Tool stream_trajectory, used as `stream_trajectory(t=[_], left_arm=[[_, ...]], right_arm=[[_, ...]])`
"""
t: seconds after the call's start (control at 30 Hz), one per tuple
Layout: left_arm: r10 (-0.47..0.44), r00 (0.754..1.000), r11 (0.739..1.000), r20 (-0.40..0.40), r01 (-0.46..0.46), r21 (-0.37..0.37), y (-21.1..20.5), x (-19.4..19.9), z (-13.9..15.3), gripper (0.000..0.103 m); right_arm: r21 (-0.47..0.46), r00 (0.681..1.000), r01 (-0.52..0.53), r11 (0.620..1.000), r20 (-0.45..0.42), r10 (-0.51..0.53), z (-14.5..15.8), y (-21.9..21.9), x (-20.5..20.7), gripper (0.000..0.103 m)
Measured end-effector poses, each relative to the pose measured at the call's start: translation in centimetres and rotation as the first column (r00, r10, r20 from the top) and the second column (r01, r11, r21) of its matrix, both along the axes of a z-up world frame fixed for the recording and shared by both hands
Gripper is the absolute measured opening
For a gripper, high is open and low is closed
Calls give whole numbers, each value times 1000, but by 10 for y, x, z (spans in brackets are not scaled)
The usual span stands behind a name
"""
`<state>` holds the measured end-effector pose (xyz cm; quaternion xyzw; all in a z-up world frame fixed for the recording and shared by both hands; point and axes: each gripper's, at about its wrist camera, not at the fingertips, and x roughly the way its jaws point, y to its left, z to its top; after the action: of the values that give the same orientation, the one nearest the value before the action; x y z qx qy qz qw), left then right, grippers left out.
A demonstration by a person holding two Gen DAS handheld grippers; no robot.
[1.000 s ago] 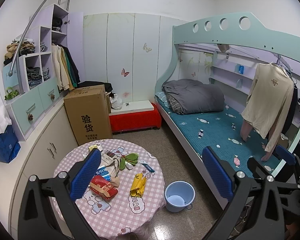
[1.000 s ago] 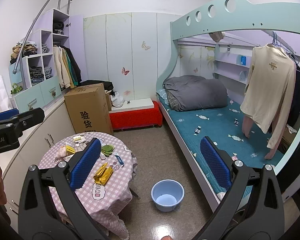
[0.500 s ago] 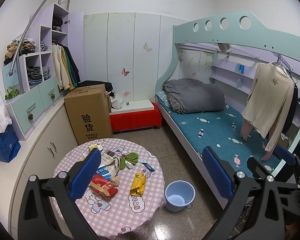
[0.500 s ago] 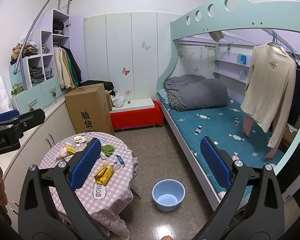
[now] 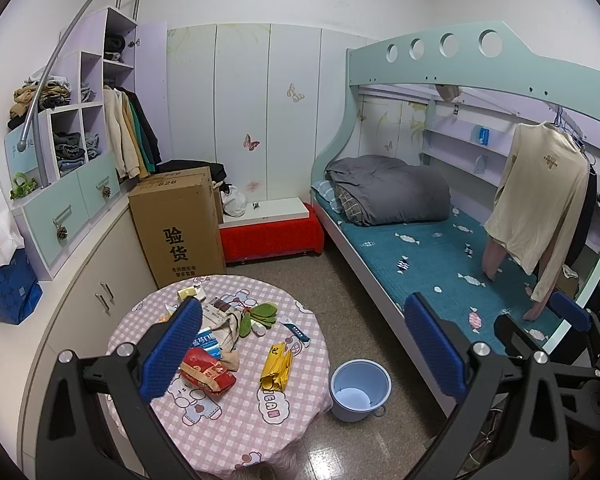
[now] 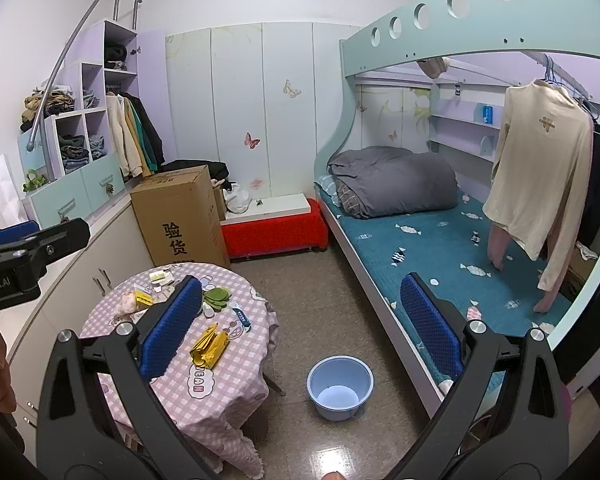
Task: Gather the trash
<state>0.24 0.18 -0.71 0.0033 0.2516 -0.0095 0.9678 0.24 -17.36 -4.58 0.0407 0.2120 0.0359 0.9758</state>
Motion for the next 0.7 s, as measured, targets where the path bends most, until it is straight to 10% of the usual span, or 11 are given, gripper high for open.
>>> stream_trajectory(t=[0.7], left_arm=[[0, 1000, 1000, -1, 0, 4, 2, -1, 0, 99]], right_arm=[[13, 1000, -9, 1000, -9, 9, -3, -1, 7, 97]])
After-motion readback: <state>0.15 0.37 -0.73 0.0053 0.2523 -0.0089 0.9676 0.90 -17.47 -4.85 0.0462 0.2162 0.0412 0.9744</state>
